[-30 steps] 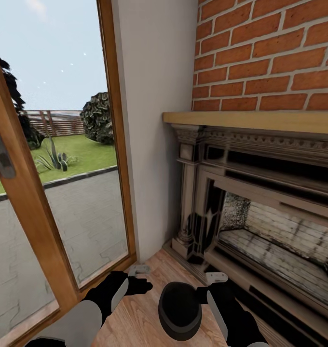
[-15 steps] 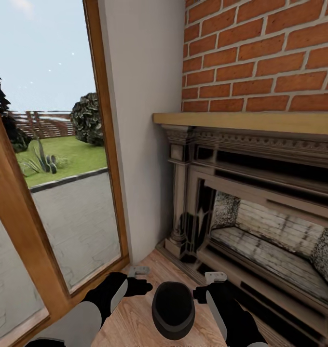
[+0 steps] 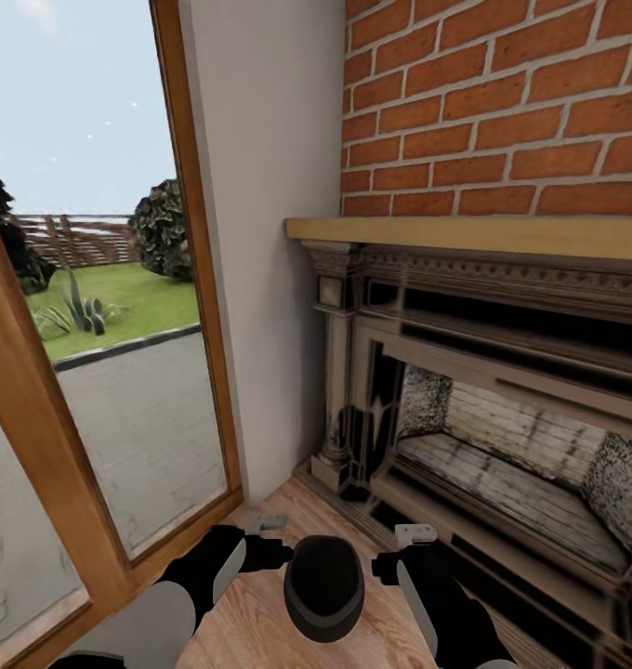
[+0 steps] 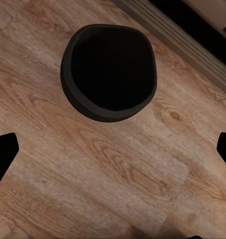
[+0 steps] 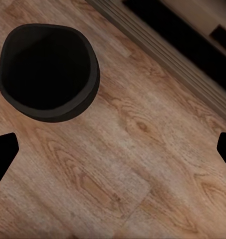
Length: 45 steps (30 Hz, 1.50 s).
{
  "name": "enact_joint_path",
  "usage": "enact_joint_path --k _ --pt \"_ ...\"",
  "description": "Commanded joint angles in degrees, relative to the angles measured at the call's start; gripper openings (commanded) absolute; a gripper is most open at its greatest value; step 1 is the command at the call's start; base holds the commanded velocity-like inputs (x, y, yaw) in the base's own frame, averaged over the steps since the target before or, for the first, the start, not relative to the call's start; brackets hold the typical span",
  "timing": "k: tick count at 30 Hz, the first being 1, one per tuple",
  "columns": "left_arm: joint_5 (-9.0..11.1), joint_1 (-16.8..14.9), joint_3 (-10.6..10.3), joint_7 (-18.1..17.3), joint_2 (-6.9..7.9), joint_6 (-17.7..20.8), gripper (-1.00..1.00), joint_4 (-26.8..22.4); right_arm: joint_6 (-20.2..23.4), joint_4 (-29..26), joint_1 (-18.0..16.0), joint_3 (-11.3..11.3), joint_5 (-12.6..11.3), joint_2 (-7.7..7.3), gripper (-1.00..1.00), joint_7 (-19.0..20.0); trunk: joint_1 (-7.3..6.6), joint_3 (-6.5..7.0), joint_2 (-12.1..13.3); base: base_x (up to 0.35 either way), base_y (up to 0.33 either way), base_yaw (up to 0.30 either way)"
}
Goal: Place each of the two pumpkins and all three candles from the living room inside a cabinet in the living room (use any cabinet), then make sure every cabinet is closed, and position the cauldron so it is next to a table in the living room.
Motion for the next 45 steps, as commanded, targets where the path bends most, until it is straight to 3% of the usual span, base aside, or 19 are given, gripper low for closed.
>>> enact_joint_path --k 1,25,36,45 --pt "0.3 0.0 -0.2 0.0 0.03 0.3 1.0 -0.1 0.3 -0.1 0.0 0.1 -0.1 -0.01 1.0 -0.3 0.0 -0.06 0.0 -0.009 -0.008 -0.002" --pt "0.0 0.0 -0.2 0.7 0.08 -0.1 1.0 0.0 0.3 -0.1 0.0 0.2 -0.1 -0.01 1.0 -0.3 0.0 -0.06 0.0 -0.001 -0.001 0.0" --pt "-0.1 0.1 -0.2 1.0 0.12 -0.3 1.0 0.0 0.2 -0.1 0.0 0.3 -0.1 0.05 1.0 -0.3 2.41 -2.04 -4.4 0.0 0.0 0.0" --pt "0.0 0.0 -0.3 5.8 0.02 -1.5 1.0 0.0 0.2 -0.5 0.0 0.3 -0.1 0.07 1.0 -0.3 4.39 -3.65 -8.1 0.0 0.0 0.0"
